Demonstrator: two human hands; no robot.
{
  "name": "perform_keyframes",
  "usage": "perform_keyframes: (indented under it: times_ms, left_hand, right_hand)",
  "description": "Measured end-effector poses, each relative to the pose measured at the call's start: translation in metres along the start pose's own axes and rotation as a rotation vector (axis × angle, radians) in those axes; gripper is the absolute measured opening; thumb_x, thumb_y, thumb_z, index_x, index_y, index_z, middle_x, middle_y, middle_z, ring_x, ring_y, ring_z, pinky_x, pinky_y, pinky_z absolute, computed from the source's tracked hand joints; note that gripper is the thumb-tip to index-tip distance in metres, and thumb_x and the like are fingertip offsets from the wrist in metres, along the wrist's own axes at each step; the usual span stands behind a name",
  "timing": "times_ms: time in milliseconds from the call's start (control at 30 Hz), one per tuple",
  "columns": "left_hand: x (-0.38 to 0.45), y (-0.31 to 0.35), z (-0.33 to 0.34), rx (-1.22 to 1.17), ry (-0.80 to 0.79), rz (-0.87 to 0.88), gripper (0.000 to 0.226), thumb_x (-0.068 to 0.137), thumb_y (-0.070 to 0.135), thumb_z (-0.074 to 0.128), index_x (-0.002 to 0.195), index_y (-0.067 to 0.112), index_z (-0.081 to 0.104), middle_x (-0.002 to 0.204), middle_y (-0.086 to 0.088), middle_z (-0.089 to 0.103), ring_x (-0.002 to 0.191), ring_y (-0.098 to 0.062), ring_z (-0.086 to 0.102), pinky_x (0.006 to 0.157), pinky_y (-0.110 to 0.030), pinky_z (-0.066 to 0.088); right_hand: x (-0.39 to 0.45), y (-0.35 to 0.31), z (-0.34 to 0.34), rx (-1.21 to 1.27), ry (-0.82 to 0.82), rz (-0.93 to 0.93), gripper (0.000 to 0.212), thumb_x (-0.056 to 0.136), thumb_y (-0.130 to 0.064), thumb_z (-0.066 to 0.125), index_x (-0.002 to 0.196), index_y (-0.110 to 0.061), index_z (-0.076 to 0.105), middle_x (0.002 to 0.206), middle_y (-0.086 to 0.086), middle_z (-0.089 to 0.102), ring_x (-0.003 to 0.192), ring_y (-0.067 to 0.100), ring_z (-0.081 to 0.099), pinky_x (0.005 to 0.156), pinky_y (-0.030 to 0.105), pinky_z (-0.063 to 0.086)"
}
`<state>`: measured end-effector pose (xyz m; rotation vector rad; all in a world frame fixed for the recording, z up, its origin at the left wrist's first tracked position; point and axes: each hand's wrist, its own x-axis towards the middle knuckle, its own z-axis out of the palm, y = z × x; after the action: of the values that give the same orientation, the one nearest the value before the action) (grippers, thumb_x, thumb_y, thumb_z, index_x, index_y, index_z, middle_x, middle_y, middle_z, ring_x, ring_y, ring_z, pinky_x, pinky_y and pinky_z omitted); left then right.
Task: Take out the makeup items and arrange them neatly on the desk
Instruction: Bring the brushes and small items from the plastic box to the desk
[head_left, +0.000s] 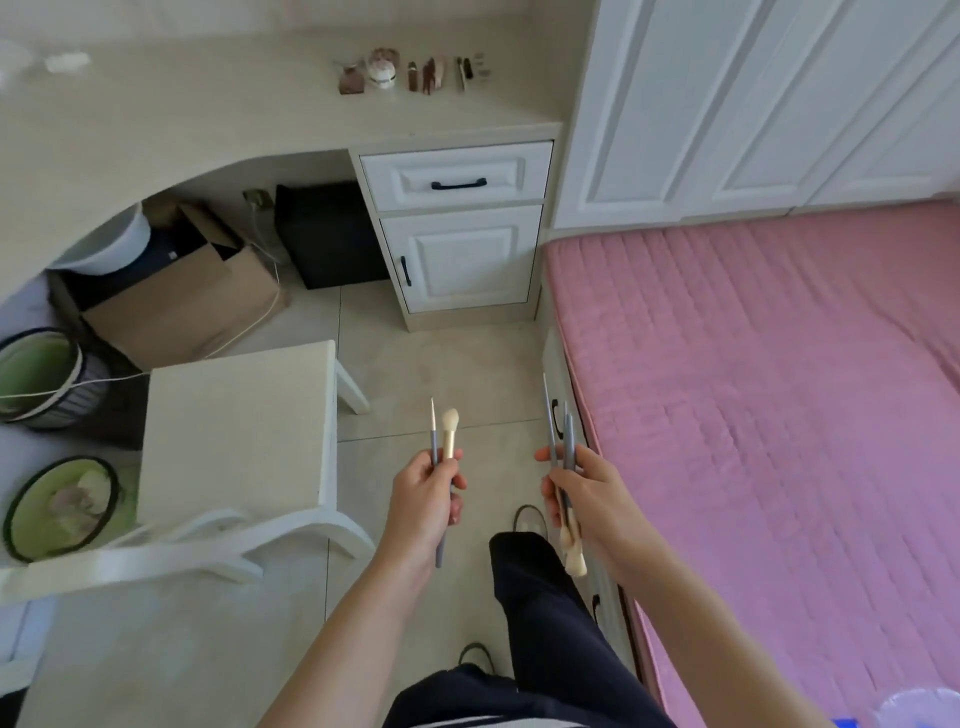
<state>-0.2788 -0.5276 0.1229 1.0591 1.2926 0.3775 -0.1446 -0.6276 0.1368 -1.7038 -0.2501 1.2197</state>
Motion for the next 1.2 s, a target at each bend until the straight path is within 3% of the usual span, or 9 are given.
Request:
perform_keyframes:
  times_ms: [133, 500, 867, 1200]
  left_hand:
    - [0.05, 0.047, 0.032, -0.016, 0.001, 0.002, 0.017, 0.096, 0.012, 0.046, 0.102, 0.01, 0.062, 0.073, -0.004, 0.051, 0.052, -0.014, 0.039, 0.053, -0.026, 0.036]
    - [0.166, 0.148, 0.082, -0.058, 0.037, -0.012, 0.019, 0.098, 0.014, 0.045, 0.105, 0.01, 0.062, 0.075, -0.006, 0.051, 0.055, -0.013, 0.041, 0.052, -0.025, 0.037]
    - [0.3, 0.239, 0.057, -0.041, -0.009, -0.017, 0.021, 0.1, 0.014, 0.042, 0.105, 0.009, 0.062, 0.076, -0.008, 0.053, 0.055, -0.016, 0.043, 0.053, -0.026, 0.039]
    - [0.414, 0.334, 0.026, 0.051, -0.145, -0.013, 0.022, 0.101, 0.015, 0.041, 0.107, 0.011, 0.062, 0.083, -0.009, 0.068, 0.063, -0.018, 0.059, 0.065, -0.031, 0.054]
  right_hand:
    - [0.06, -0.046, -0.014, -0.041, -0.024, -0.017, 0.026, 0.095, 0.004, 0.036, 0.1, -0.011, 0.057, 0.066, 0.006, 0.051, 0.05, 0.014, 0.045, 0.048, 0.027, 0.041]
    - [0.197, -0.151, -0.023, -0.137, -0.126, 0.033, 0.025, 0.096, -0.002, 0.037, 0.101, -0.015, 0.059, 0.071, 0.005, 0.054, 0.059, 0.015, 0.049, 0.055, 0.027, 0.044]
    - [0.322, -0.238, 0.033, -0.141, -0.105, 0.031, 0.025, 0.095, -0.003, 0.037, 0.1, -0.014, 0.059, 0.07, 0.004, 0.054, 0.055, 0.013, 0.048, 0.052, 0.025, 0.042]
    - [0.419, -0.317, 0.095, -0.138, -0.076, 0.005, 0.024, 0.096, -0.002, 0.039, 0.095, -0.016, 0.058, 0.068, 0.004, 0.055, 0.054, 0.013, 0.05, 0.053, 0.027, 0.043]
